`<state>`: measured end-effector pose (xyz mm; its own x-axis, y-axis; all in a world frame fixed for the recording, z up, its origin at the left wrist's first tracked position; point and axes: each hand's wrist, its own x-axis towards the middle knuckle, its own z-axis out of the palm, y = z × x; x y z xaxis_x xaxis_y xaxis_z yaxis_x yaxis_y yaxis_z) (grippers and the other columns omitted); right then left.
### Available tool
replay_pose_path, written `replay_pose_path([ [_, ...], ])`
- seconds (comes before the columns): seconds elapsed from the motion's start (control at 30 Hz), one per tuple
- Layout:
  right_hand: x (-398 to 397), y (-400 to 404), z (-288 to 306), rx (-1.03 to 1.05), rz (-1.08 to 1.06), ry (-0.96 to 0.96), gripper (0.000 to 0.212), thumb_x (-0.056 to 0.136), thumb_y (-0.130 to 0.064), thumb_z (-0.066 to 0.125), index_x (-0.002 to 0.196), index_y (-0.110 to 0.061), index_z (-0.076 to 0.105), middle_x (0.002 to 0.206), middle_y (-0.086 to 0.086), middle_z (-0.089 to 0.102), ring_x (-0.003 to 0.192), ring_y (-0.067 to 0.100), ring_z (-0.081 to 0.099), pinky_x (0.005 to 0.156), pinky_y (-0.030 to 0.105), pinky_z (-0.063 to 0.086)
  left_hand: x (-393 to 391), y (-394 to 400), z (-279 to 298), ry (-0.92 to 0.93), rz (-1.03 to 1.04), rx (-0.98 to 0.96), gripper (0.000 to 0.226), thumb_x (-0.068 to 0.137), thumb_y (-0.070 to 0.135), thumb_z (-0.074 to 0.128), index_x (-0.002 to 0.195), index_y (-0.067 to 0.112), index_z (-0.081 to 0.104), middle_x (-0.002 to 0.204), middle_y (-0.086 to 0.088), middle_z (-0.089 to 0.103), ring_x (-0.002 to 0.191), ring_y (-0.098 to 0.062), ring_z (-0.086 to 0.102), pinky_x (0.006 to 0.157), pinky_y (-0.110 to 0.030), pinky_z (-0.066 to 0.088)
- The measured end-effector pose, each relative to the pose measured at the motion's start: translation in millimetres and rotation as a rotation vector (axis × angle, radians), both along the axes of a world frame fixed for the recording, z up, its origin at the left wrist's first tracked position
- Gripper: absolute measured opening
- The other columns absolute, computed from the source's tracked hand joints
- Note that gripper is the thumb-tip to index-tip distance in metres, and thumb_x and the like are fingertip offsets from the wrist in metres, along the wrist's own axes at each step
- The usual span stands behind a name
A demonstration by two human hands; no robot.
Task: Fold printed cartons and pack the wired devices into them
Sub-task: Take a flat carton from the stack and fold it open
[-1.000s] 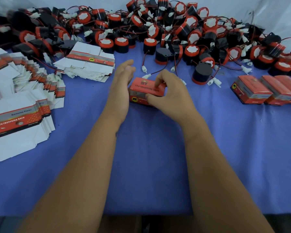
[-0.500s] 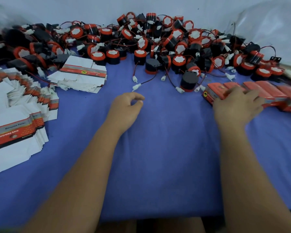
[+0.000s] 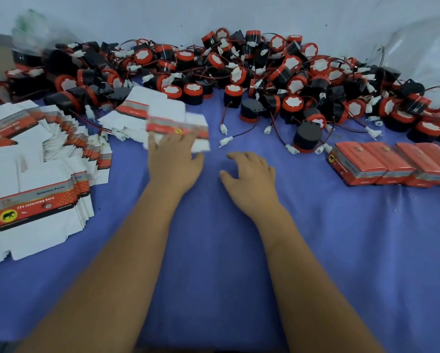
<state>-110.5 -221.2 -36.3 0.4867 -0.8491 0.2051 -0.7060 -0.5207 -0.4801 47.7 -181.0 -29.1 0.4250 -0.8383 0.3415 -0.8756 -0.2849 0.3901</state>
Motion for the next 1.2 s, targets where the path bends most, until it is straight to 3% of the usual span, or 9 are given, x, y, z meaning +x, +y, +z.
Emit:
replay_pose_path([
  [0.07, -2.8, -2.5, 1.4, 0.047, -0.021, -0.134, 0.052, 0.093, -0.035, 0.057, 0.143, -0.026, 0.043, 0.141, -0.003, 0.048, 0.133, 0.019, 0.037, 0.111, 0.034, 0.022, -8.2, 6.8, 3.4, 0.036, -0.084, -0.266, 0.036, 0.090, 0.021, 0.052, 0.121, 0.024, 0.069, 0.093, -0.005, 0.069, 0.094, -0.033, 0.062, 0.087, -0.040, 0.044],
  [0.13, -3.5, -1.8, 2.1, 0.072, -0.012, -0.138, 0.061, 0.088, -0.037, 0.062, 0.145, -0.031, 0.040, 0.142, -0.006, 0.048, 0.134, 0.017, 0.037, 0.112, 0.034, 0.022, -7.7, 6.4, 3.5, -0.005, -0.048, -0.242, 0.033, 0.091, 0.021, 0.054, 0.120, 0.023, 0.071, 0.117, -0.009, 0.067, 0.111, -0.034, 0.058, 0.096, -0.044, 0.042],
  [0.23, -3.7, 1.7, 2.5, 0.037, 0.043, -0.059, 0.057, 0.083, -0.042, 0.065, 0.138, -0.037, 0.049, 0.134, -0.011, 0.053, 0.130, 0.017, 0.036, 0.102, 0.029, 0.018, -2.6, 4.1, -2.4, 0.009, -0.012, 0.210, 0.042, 0.099, 0.040, 0.043, 0.140, 0.039, 0.051, 0.160, -0.004, 0.030, 0.149, -0.033, 0.016, 0.120, -0.052, 0.014],
  [0.4, -5.8, 3.6, 7.2, 0.073, 0.063, -0.232, 0.041, 0.081, -0.028, 0.075, 0.121, -0.028, 0.067, 0.110, -0.005, 0.066, 0.108, 0.018, 0.052, 0.095, 0.032, 0.042, 0.9, 8.3, 0.0, 0.291, -0.166, 0.122, 0.063, 0.088, 0.032, 0.061, 0.146, 0.045, 0.040, 0.164, -0.002, 0.021, 0.152, -0.031, 0.001, 0.120, -0.046, 0.011],
  [0.53, -16.9, 5.6, 16.3, 0.423, 0.114, -0.677, 0.047, 0.081, -0.012, 0.078, 0.123, -0.026, 0.062, 0.102, -0.019, 0.066, 0.094, -0.007, 0.062, 0.081, 0.013, 0.052, 7.7, 14.7, 4.8, 0.366, -0.251, 0.154, 0.097, 0.072, 0.035, 0.079, 0.151, 0.048, 0.025, 0.164, 0.008, 0.016, 0.152, -0.025, -0.006, 0.120, -0.045, 0.009],
  [0.7, -21.3, 6.1, 25.6, 0.550, 0.231, -0.976, 0.060, 0.080, 0.008, 0.072, 0.130, -0.021, 0.055, 0.129, 0.007, 0.062, 0.116, 0.019, 0.061, 0.106, 0.038, 0.047, 7.3, 16.3, 11.3, 0.343, -0.333, 0.092, 0.116, 0.051, 0.063, 0.080, 0.152, 0.046, 0.024, 0.150, 0.012, 0.037, 0.149, -0.018, 0.008, 0.121, -0.044, 0.012],
  [0.9, -16.0, 8.1, 24.6, 0.605, 0.269, -0.991, 0.063, 0.083, 0.006, 0.070, 0.135, -0.024, 0.050, 0.132, -0.003, 0.058, 0.106, 0.008, 0.064, 0.087, 0.023, 0.054, -11.7, 14.8, 13.9, 0.432, -0.306, -0.087, 0.099, 0.052, 0.065, 0.076, 0.142, 0.040, 0.041, 0.118, 0.004, 0.036, 0.120, -0.014, 0.035, 0.101, -0.029, 0.038],
  [1.03, -10.2, 12.8, 25.2, 0.634, 0.236, -1.009, 0.034, 0.097, -0.017, 0.060, 0.131, -0.016, 0.058, 0.128, 0.013, 0.063, 0.116, 0.030, 0.061, 0.097, 0.042, 0.053, -15.5, 17.3, 18.2, 0.591, -0.398, -0.111, 0.092, 0.054, 0.072, 0.068, 0.137, 0.052, 0.034, 0.108, 0.003, 0.041, 0.095, -0.009, 0.048, 0.087, -0.024, 0.045],
  [1.2, -10.5, 13.6, 22.8, 0.594, 0.194, -0.882, 0.030, 0.102, -0.029, 0.049, 0.125, -0.019, 0.065, 0.121, 0.001, 0.069, 0.120, 0.018, 0.060, 0.109, 0.044, 0.042, -15.5, 13.4, 23.0, 0.709, -0.367, -0.129, 0.048, 0.087, 0.072, 0.039, 0.134, 0.060, 0.041, 0.090, 0.013, 0.057, 0.075, 0.005, 0.056, 0.079, -0.022, 0.042],
])
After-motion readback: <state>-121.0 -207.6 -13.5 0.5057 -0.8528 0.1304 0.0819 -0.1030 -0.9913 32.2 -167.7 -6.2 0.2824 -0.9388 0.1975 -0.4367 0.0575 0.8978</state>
